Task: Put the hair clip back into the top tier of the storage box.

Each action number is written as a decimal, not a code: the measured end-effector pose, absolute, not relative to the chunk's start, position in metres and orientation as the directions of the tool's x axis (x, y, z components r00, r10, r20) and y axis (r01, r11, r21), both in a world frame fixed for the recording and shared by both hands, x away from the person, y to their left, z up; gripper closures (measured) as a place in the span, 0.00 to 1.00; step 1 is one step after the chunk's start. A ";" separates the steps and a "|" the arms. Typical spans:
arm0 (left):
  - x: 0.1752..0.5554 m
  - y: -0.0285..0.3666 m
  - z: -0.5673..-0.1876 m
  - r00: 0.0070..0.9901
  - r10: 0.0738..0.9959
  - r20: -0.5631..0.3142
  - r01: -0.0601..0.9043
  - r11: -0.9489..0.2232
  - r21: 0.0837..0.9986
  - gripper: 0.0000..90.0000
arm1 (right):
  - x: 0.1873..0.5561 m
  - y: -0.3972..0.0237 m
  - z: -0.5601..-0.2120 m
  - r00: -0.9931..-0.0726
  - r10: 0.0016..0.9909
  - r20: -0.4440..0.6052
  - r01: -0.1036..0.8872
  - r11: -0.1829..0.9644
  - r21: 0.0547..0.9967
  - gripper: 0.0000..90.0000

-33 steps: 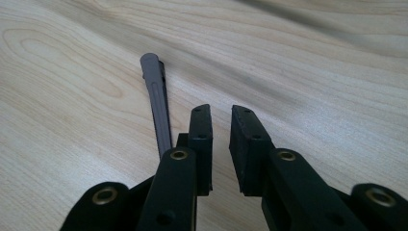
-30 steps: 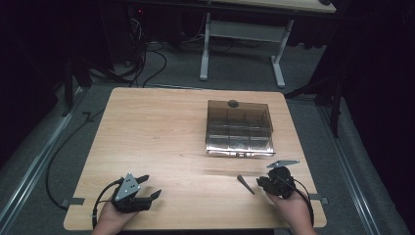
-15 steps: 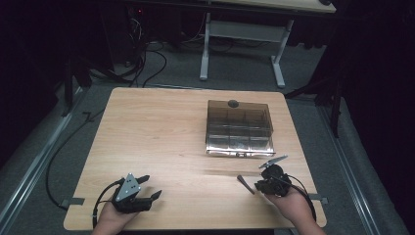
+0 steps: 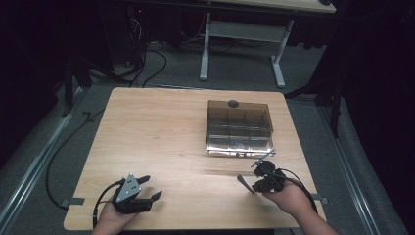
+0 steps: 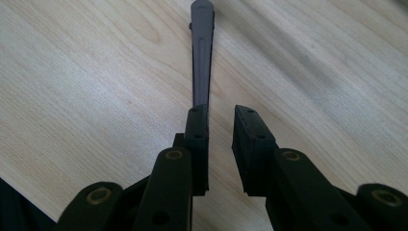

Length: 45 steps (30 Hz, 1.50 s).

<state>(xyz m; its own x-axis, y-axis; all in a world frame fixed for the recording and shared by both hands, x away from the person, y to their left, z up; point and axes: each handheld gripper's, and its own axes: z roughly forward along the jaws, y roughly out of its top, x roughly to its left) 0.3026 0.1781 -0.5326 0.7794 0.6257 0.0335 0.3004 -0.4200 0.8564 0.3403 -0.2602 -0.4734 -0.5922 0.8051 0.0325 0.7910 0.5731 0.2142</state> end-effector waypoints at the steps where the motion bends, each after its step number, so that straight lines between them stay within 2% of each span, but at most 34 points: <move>1: 0.303 0.178 -0.533 0.779 0.626 0.033 0.301 -0.420 0.856 0.33 | 0.340 -0.258 -0.473 -0.582 0.813 0.030 0.801 0.566 0.197 0.85; 4: 0.303 0.178 -0.533 0.780 0.625 0.033 0.301 -0.420 0.856 0.33 | 0.347 -0.251 -0.474 -0.615 0.788 0.031 0.780 0.602 0.171 0.82; 13: 0.303 0.178 -0.533 0.784 0.620 0.039 0.295 -0.426 0.856 0.33 | 0.363 -0.234 -0.477 -0.633 0.773 0.037 0.771 0.625 0.123 0.79; 21: 0.302 0.177 -0.533 0.785 0.618 0.040 0.296 -0.431 0.852 0.33 | 0.371 -0.227 -0.481 -0.612 0.790 0.039 0.790 0.609 0.074 0.79; 22: 0.302 0.177 -0.533 0.785 0.618 0.040 0.296 -0.431 0.852 0.33 | 0.375 -0.227 -0.484 -0.649 0.760 0.028 0.759 0.645 0.092 0.79; 27: 0.302 0.177 -0.533 0.785 0.618 0.040 0.296 -0.431 0.853 0.33 | 0.377 -0.221 -0.485 -0.628 0.777 0.029 0.777 0.625 0.074 0.80; 32: 0.302 0.177 -0.533 0.787 0.616 0.040 0.296 -0.433 0.851 0.33 | 0.382 -0.217 -0.486 -0.640 0.769 0.013 0.768 0.638 0.058 0.89; 45: 0.302 0.176 -0.533 0.788 0.613 0.046 0.292 -0.439 0.850 0.33 | 0.382 -0.216 -0.487 -0.642 0.766 0.012 0.766 0.641 0.053 0.88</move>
